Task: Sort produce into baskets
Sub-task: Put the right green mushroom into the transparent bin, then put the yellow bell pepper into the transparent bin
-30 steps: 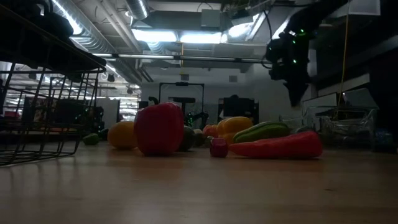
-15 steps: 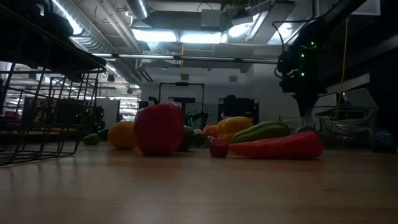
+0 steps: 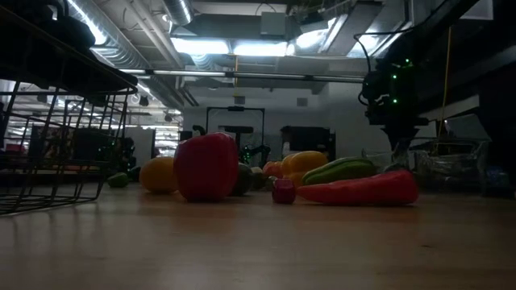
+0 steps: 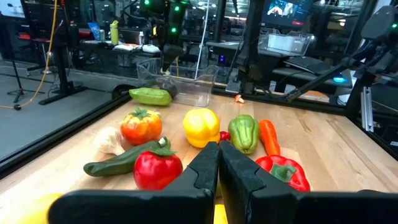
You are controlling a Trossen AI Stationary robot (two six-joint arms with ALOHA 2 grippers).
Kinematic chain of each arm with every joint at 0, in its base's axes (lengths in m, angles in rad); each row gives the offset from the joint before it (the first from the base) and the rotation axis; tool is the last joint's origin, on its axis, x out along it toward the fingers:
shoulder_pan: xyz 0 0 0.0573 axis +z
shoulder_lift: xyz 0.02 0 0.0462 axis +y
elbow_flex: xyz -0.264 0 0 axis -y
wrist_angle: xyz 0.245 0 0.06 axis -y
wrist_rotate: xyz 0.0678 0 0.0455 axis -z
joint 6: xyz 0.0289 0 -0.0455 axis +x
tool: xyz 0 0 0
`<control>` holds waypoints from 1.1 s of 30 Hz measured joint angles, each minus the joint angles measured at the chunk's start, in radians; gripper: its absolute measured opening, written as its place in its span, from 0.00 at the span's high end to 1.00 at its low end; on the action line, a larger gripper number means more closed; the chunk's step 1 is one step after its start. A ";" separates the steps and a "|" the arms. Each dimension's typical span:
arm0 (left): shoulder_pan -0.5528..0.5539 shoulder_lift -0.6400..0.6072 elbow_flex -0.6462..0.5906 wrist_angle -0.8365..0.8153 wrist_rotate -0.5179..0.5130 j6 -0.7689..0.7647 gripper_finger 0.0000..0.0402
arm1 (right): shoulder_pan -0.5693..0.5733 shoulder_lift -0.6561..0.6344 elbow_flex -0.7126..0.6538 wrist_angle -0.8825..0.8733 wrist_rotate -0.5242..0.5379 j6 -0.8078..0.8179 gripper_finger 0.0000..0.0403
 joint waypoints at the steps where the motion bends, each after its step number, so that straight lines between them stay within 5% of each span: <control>1: 0.000 0.000 0.000 0.000 0.000 0.000 0.97 | 0.000 0.000 0.000 0.000 0.000 0.000 0.75; 14: 0.000 0.000 0.000 0.000 0.000 0.000 0.97 | 0.000 0.000 0.000 0.027 0.001 0.026 0.55; 23: 0.000 0.000 0.000 0.000 0.000 0.000 0.97 | 0.001 0.000 0.022 0.044 -0.148 0.027 0.55; 33: 0.000 0.000 0.000 0.000 0.000 0.000 0.97 | 0.036 0.000 0.183 0.024 -0.169 0.027 0.55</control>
